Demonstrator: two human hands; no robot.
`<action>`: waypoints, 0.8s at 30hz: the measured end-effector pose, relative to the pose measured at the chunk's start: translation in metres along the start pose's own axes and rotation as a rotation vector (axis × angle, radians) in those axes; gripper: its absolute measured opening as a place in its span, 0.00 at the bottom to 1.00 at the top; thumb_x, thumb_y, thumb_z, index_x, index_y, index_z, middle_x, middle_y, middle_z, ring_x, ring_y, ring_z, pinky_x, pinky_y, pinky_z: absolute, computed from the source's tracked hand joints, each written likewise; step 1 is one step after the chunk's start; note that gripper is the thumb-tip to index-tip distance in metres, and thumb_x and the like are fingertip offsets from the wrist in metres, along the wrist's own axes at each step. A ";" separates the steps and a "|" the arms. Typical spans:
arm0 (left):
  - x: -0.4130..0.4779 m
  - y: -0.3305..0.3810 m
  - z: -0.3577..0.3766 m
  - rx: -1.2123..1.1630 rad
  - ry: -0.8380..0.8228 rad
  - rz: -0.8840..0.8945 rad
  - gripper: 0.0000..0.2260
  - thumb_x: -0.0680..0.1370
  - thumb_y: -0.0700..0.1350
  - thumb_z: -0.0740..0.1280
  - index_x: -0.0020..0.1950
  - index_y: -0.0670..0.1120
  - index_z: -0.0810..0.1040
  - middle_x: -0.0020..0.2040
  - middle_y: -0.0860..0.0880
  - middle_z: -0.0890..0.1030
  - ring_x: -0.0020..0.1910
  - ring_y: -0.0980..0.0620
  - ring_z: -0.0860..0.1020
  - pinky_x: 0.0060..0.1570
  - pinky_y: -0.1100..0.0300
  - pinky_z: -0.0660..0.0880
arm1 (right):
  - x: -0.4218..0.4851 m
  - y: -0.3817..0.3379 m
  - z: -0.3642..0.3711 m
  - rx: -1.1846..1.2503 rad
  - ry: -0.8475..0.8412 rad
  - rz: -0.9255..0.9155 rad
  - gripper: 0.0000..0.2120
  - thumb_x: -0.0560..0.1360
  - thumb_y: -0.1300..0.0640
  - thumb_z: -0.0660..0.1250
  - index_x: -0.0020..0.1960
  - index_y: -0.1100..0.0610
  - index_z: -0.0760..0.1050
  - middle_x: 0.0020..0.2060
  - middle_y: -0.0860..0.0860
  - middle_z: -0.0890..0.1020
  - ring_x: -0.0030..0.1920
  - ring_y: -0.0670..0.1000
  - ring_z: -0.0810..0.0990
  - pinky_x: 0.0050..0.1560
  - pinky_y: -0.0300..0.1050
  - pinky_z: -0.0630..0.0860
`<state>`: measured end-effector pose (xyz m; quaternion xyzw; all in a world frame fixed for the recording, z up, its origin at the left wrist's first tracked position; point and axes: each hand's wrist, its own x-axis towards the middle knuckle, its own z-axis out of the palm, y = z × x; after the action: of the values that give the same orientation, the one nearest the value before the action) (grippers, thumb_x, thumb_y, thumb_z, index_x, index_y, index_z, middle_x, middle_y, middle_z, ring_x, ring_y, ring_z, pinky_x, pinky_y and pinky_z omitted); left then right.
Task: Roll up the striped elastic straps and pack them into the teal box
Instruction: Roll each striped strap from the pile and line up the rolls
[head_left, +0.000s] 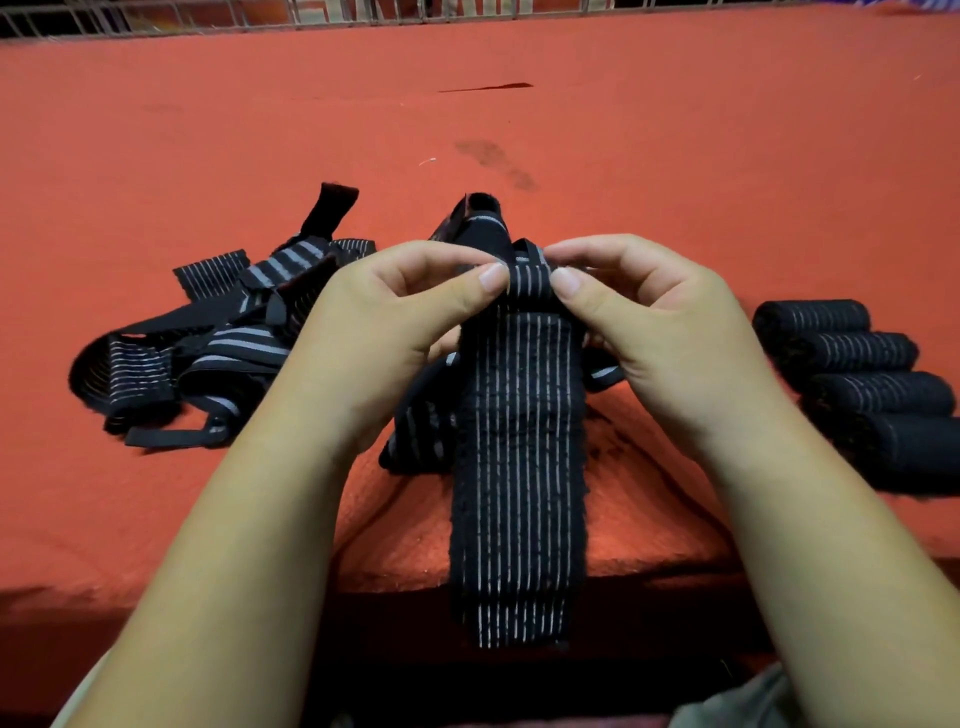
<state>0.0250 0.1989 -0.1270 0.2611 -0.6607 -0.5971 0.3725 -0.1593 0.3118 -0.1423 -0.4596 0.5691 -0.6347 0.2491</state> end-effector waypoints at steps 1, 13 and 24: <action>0.001 -0.001 0.000 0.005 0.010 0.002 0.11 0.78 0.44 0.77 0.59 0.44 0.87 0.56 0.46 0.89 0.58 0.47 0.88 0.61 0.49 0.84 | 0.000 0.000 0.001 0.014 0.003 0.012 0.09 0.82 0.59 0.73 0.61 0.53 0.85 0.47 0.54 0.86 0.41 0.53 0.80 0.36 0.42 0.77; 0.000 0.001 -0.001 0.074 0.055 -0.004 0.11 0.78 0.46 0.79 0.61 0.50 0.88 0.57 0.49 0.89 0.61 0.49 0.87 0.65 0.41 0.82 | 0.000 0.001 -0.007 -0.059 -0.058 -0.025 0.08 0.82 0.59 0.73 0.61 0.51 0.84 0.51 0.48 0.88 0.47 0.51 0.85 0.47 0.52 0.84; -0.002 0.005 0.003 0.020 0.145 0.029 0.06 0.80 0.43 0.77 0.56 0.45 0.88 0.53 0.43 0.89 0.55 0.37 0.88 0.62 0.35 0.83 | 0.003 -0.001 -0.011 -0.080 -0.043 -0.010 0.10 0.83 0.54 0.72 0.63 0.50 0.84 0.37 0.50 0.81 0.36 0.53 0.78 0.41 0.54 0.76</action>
<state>0.0249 0.2031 -0.1228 0.2978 -0.6415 -0.5647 0.4253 -0.1701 0.3151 -0.1402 -0.4854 0.5862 -0.6027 0.2397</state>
